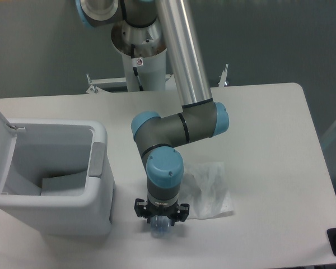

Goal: Place the trash in the trash can
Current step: 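Close the gripper around the bottle's cap end, then lift the bottle and carry it over the open trash bin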

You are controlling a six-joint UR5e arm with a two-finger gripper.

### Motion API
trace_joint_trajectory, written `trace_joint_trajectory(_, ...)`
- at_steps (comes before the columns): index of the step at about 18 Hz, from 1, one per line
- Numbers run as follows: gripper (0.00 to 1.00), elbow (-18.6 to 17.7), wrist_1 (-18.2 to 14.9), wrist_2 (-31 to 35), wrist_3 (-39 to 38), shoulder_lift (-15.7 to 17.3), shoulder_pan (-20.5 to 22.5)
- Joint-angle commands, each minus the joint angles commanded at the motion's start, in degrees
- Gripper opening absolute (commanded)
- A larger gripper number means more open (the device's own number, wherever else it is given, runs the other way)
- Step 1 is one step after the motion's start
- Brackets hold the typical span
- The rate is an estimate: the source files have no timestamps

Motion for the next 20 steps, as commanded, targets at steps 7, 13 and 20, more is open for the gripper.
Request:
trace_joint_trajectory(7,0.67,-0.09,0.0,0.09,0.18,0.35,0.0)
trace_joint_trajectory(13,0.67,0.44,0.0,-0.44,0.53,4.12,0.26)
trace_joint_trajectory(20,0.59,0.79,0.0,-4.57,0.09,7.03,1.67)
